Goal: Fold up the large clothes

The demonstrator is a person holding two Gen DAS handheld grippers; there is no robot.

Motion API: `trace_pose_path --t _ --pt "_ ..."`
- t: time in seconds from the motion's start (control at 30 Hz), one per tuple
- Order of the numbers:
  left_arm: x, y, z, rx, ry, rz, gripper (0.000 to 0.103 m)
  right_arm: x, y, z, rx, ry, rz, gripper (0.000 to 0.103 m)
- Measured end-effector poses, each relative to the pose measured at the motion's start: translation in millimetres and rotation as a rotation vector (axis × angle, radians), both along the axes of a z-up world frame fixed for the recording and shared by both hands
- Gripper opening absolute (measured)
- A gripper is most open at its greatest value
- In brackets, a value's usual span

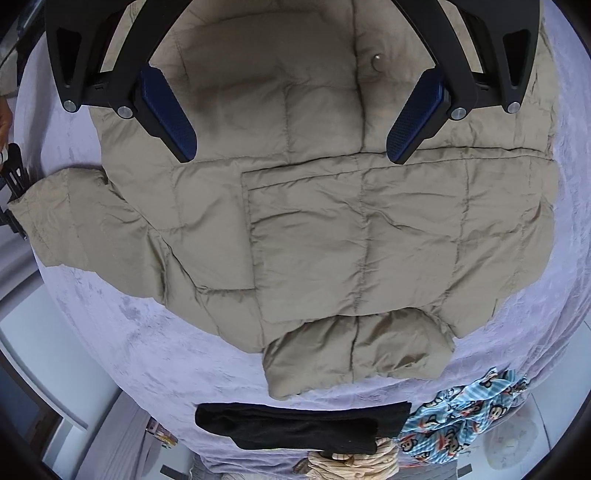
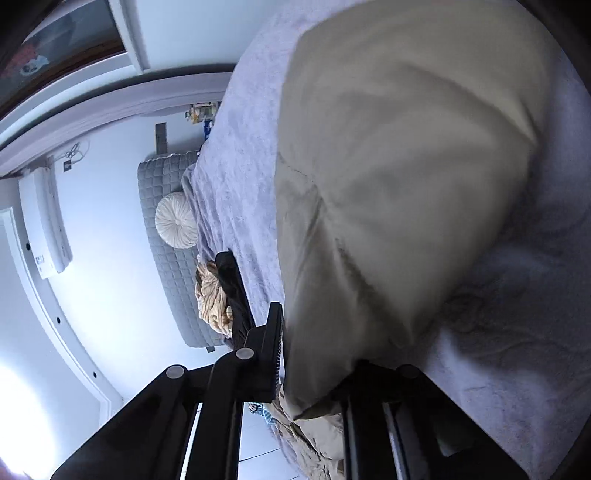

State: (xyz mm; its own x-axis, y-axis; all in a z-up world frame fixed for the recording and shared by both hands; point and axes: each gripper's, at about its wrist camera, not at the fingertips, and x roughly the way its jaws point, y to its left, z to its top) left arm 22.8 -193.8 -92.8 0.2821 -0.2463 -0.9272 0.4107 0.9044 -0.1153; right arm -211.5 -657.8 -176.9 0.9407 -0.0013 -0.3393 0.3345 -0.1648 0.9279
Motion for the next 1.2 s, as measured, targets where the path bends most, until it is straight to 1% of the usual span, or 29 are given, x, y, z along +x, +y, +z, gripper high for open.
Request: trace_pose_path --t 0.1,0.17,0.27,0.37,0.4,0.47,0.53,0.6,0.67,0.7,0.8,0.9,1.0,1.07,1.1,1.17,1.2 --pt "10 20 4 0.006 -0.027 0.019 0.103 29 12 28 -0.067 -0.059 0.071 0.011" --pt "17 33 7 0.009 -0.047 0.029 0.103 53 24 50 -0.132 -0.084 0.138 0.011" --pt "28 57 8 0.012 -0.065 0.046 0.103 104 60 91 -0.272 -0.092 0.294 0.011" --pt "40 89 6 0.008 -0.071 0.076 0.103 153 109 124 -0.409 -0.094 0.441 0.011" --pt "44 99 5 0.008 -0.073 0.087 0.103 175 133 135 -0.467 -0.093 0.501 0.011" --pt "52 122 3 0.015 -0.08 0.112 0.103 206 175 148 -0.551 -0.087 0.6 0.011" --pt "60 143 -2 0.022 -0.081 0.134 0.103 242 230 155 -0.641 -0.08 0.717 0.011" --pt "68 163 -6 0.027 -0.082 0.158 0.103 267 280 151 -0.702 -0.049 0.816 0.011" --pt "74 182 -10 0.031 -0.08 0.182 0.103 281 323 138 -0.744 -0.006 0.898 0.011" --pt "76 189 -12 0.031 -0.079 0.192 0.103 290 345 126 -0.767 0.033 0.941 0.011" --pt "82 208 -20 0.026 -0.059 0.217 0.103 299 385 87 -0.807 0.14 1.02 0.011" --pt "84 215 -27 0.018 -0.05 0.209 0.103 291 404 48 -0.788 0.232 1.052 0.011" --pt "86 214 -34 -0.001 -0.035 0.194 0.103 287 406 16 -0.798 0.329 1.071 0.011" --pt "88 208 -37 -0.024 -0.019 0.188 0.103 288 408 0 -0.811 0.377 1.076 0.011" --pt "89 204 -38 -0.038 -0.015 0.184 0.103 287 407 -3 -0.809 0.397 1.072 0.011" --pt "91 195 -37 -0.06 -0.011 0.172 0.103 282 405 0 -0.785 0.423 1.063 0.012" --pt "92 190 -37 -0.071 -0.012 0.166 0.103 282 404 6 -0.779 0.432 1.062 0.023"
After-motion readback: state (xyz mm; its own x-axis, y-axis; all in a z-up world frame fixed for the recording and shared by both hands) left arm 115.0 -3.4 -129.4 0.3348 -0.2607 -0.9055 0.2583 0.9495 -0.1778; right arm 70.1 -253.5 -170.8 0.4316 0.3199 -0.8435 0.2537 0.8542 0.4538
